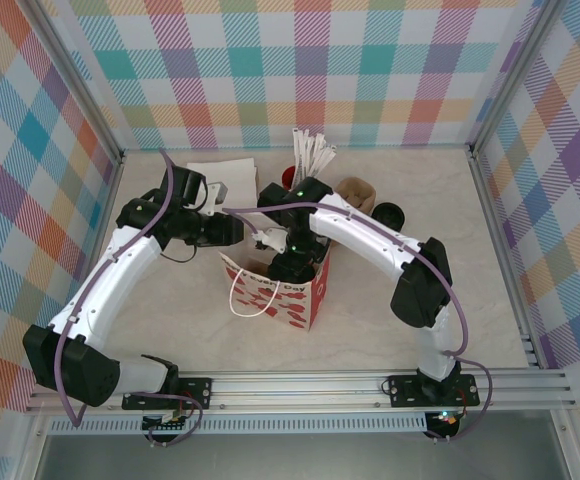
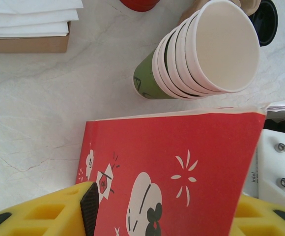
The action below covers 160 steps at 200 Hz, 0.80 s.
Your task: Pack the takeout coffee
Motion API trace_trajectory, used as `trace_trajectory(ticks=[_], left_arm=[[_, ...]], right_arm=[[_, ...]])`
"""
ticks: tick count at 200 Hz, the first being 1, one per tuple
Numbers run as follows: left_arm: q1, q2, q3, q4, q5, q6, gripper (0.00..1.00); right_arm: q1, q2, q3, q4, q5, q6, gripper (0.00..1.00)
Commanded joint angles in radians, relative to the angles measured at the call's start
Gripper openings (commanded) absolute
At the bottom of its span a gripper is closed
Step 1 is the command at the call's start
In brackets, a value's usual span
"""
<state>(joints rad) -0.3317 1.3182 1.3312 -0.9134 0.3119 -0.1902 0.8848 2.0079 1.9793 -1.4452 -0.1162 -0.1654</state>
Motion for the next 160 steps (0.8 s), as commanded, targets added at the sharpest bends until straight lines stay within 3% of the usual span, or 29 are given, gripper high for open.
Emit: trace_trajectory(ticks=[1,160], left_arm=[[-0.004,-0.018,0.002,-0.008,-0.014,-0.003,0.51],[-0.004,-0.018,-0.003,-0.005,-0.014,-0.002,0.52]], right_arm=[[-0.004,-0.011,0.041,-0.073,0.009,0.03,0.86],[-0.004,0.003,0.058,-0.074,0.09,0.04,0.87]])
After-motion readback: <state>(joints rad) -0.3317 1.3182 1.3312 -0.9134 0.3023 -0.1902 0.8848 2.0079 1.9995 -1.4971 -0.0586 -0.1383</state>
